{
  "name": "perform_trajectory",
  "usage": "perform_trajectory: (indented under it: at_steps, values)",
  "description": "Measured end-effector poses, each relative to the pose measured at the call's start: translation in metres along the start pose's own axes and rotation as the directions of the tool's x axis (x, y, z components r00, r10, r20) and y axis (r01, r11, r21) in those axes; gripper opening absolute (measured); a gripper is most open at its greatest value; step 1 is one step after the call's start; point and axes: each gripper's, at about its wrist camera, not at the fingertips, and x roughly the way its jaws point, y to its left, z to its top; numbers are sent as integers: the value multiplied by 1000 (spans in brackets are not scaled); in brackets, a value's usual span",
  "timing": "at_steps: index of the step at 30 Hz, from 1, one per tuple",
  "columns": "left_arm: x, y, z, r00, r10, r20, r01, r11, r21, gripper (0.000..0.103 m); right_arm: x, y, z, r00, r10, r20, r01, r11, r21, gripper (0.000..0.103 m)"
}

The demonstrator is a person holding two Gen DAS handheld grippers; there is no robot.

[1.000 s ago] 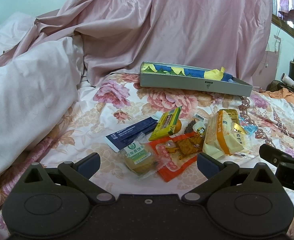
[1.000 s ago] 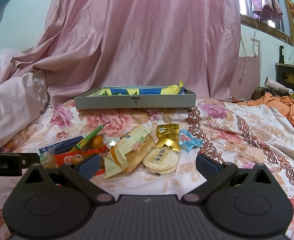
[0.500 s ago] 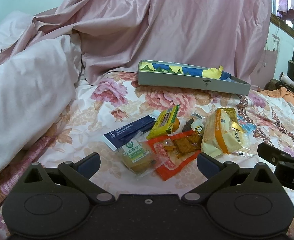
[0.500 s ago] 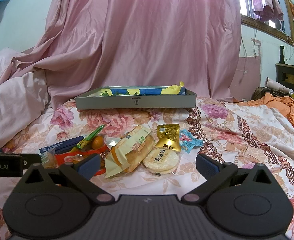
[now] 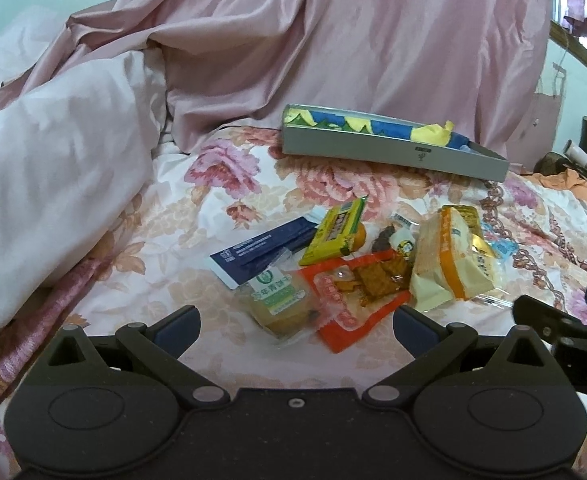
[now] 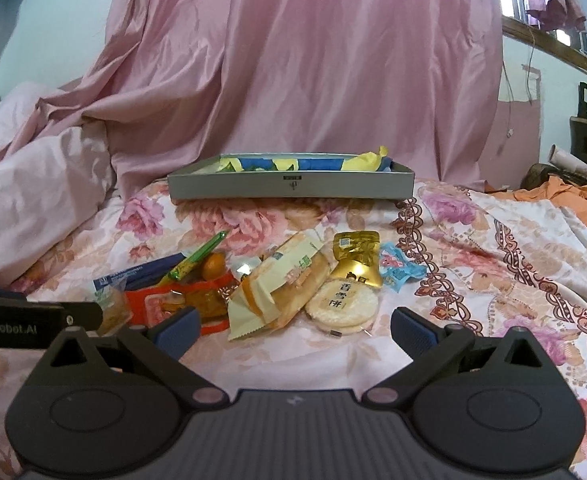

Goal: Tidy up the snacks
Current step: 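Lower the left gripper onto the dark blue stick pack while the right gripper approaches the WUTANG biscuit pack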

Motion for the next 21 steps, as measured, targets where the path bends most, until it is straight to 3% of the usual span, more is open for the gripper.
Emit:
perform_trajectory:
  at_steps: [8, 12, 21]
  values:
    - [23, 22, 21, 998, 13, -54, -14, 1000, -13, 102, 3, -6, 4, 999, 43, -7, -43, 998, 39, 103]
    - [38, 29, 29, 997, 6, -72, -2, 999, 53, 102, 5, -2, 4, 998, 58, -17, -57, 998, 15, 103]
    - [72, 50, 47, 989, -78, -130, 92, 990, 109, 102, 12, 21, 11, 988, 148, -50, -151, 986, -70, 103]
